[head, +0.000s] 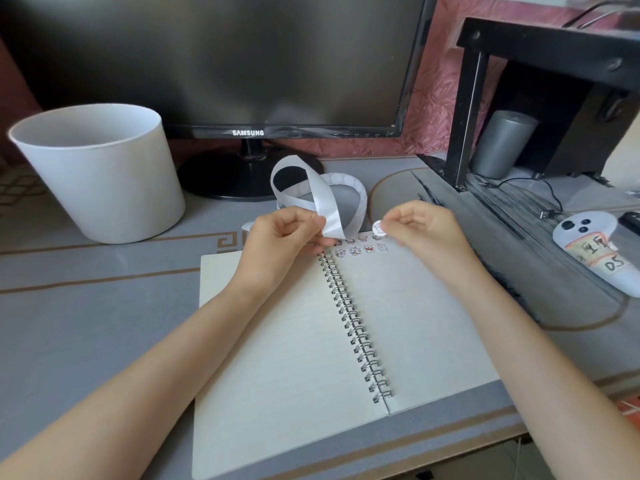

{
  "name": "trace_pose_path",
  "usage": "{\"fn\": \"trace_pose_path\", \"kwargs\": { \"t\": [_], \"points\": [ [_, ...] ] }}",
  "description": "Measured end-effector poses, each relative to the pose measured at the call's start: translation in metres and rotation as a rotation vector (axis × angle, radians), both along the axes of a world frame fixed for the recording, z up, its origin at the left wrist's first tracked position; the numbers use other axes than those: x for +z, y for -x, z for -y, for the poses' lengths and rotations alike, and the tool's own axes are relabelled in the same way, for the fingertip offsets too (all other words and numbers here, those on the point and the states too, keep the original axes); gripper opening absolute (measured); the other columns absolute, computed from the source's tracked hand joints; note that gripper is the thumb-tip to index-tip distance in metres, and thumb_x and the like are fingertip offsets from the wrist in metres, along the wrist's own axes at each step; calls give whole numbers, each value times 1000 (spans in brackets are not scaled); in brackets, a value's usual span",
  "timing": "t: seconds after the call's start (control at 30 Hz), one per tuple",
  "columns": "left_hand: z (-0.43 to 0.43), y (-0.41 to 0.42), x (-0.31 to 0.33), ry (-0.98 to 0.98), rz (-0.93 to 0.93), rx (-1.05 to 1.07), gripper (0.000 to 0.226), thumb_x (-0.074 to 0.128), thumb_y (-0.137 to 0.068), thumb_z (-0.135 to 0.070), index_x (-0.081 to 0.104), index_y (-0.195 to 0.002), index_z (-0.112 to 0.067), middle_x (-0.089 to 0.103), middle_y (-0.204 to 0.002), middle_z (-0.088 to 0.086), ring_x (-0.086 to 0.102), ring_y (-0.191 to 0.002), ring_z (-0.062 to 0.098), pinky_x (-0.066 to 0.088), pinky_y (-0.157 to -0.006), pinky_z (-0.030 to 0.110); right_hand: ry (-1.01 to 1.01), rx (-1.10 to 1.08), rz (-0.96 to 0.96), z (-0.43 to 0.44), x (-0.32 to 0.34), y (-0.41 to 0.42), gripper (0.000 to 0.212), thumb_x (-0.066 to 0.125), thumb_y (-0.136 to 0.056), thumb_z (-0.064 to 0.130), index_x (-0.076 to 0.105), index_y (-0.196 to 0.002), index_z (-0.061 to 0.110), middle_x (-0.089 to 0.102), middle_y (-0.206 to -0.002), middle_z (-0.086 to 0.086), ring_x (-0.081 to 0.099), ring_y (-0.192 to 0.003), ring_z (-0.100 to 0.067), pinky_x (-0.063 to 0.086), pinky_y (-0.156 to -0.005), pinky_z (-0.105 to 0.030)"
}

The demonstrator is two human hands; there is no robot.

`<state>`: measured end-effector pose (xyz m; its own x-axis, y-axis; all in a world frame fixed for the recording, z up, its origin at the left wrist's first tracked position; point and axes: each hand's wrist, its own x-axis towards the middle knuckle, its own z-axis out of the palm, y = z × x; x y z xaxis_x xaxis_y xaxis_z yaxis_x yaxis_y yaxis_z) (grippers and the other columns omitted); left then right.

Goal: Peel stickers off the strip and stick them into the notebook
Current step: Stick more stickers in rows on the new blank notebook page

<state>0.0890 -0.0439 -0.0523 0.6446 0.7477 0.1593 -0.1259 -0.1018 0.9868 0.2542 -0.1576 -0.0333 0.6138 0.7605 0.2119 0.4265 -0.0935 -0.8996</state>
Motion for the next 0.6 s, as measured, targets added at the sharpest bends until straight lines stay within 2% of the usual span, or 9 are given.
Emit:
{"fn": "trace_pose_path", "kwargs": {
  "t": [0.1, 0.33, 0.47, 0.6],
  "points": [
    [0, 0, 0, -5, 3, 10, 17, 57, -93, -9, 62, -92, 7, 70, -81, 17, 71, -72, 12, 56, -74, 23, 131, -78, -86, 7, 1, -9, 4, 64, -85, 6, 64, -83, 9, 54, -62, 0, 43, -35, 3, 31, -39, -11],
    [0, 0, -1, -10, -11, 20, 20, 58, -93, -9, 62, -93, 10, 71, -83, 18, 71, -75, 15, 56, -75, 23, 225, -135, -115, 10, 0, -17, 4, 66, -83, 5, 68, -87, 5, 56, -46, 11, 42, -32, 1, 28, -36, -12],
    [-1, 0, -1, -16, -19, 20, 16, 58, -93, -11, 64, -89, 4, 72, -82, 15, 72, -77, 17, 56, -79, 27, 248, -123, -96, 10, -2, -19, 2, 68, -82, 7, 69, -82, 9, 61, -65, -4, 44, -37, 1, 30, -37, -12],
    [-2, 0, -2, -22, -22, 19, 14, 59, -92, -12, 65, -85, -2, 73, -77, 11, 72, -78, 18, 57, -80, 27, 247, -125, -64, 8, -4, -21, 11, 69, -80, 7, 67, -72, 14, 62, -67, -4, 45, -38, 1, 31, -38, -9]
  ]
}}
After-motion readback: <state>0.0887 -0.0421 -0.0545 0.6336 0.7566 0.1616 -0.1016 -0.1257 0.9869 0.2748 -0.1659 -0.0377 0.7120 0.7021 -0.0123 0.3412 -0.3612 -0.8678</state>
